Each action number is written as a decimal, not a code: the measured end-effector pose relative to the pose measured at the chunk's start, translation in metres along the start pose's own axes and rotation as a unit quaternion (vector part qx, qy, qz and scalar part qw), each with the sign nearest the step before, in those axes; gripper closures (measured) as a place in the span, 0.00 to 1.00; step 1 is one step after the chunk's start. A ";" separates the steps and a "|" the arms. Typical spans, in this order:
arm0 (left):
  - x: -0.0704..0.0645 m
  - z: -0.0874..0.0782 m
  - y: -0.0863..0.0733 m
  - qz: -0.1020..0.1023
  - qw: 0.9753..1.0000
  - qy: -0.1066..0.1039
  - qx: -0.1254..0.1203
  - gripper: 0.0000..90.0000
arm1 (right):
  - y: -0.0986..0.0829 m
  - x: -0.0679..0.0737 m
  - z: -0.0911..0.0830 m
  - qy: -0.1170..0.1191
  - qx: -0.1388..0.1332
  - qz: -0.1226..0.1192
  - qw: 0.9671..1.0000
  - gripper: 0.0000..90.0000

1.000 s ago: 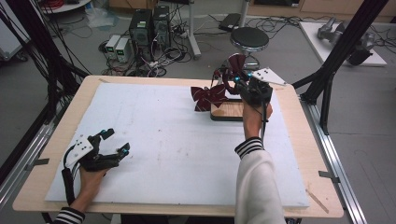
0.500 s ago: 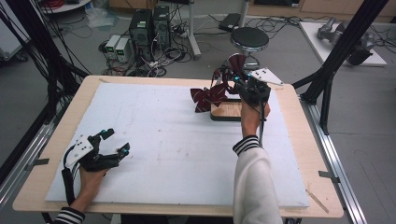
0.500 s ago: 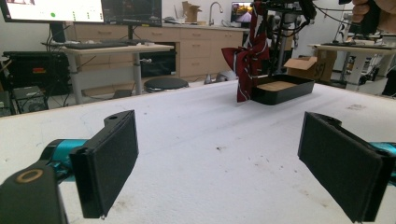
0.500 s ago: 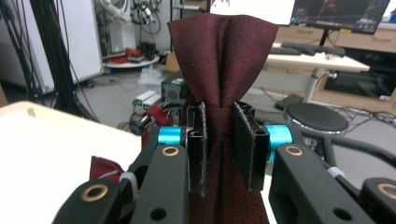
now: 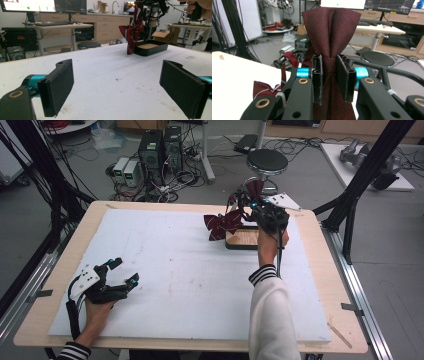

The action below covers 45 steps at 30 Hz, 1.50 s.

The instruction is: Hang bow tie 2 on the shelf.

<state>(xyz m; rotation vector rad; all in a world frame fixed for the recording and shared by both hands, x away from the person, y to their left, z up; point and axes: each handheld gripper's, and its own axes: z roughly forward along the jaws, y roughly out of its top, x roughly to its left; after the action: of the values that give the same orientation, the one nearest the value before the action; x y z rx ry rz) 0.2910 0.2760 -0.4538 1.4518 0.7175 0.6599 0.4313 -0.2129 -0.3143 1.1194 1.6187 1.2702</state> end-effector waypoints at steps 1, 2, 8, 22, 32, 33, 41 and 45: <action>0.000 0.000 0.000 0.000 1.000 0.000 0.000 0.14 | 0.000 0.000 0.000 0.001 0.003 -0.001 1.000 0.84; 0.000 0.000 0.000 0.000 1.000 0.000 0.000 0.14 | -0.001 0.001 0.001 0.000 0.006 -0.004 1.000 0.84; 0.000 0.000 0.000 0.001 1.000 -0.001 0.000 0.14 | -0.001 0.006 0.003 -0.008 0.025 -0.023 0.999 0.84; 0.000 0.000 0.000 0.002 1.000 0.000 -0.001 0.14 | -0.004 0.007 0.004 -0.017 0.047 -0.029 0.998 0.72; 0.000 0.000 0.000 0.002 1.000 0.000 -0.001 0.14 | -0.002 0.000 -0.003 -0.010 0.035 -0.023 0.999 0.55; 0.000 0.000 0.000 0.002 1.000 0.000 -0.001 0.14 | -0.002 0.000 -0.004 -0.012 0.034 -0.021 0.999 0.54; 0.000 0.000 0.000 0.002 1.000 0.000 0.000 0.14 | -0.001 -0.007 -0.016 -0.010 0.012 -0.005 1.000 0.33; 0.000 0.000 0.000 0.002 1.000 0.001 0.000 0.14 | -0.001 -0.012 -0.029 -0.003 0.001 -0.006 1.000 0.21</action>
<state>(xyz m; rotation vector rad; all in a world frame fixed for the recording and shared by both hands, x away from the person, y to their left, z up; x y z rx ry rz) 0.2908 0.2758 -0.4538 1.4526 0.7161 0.6632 0.4082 -0.2330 -0.3091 1.1115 1.6213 1.2561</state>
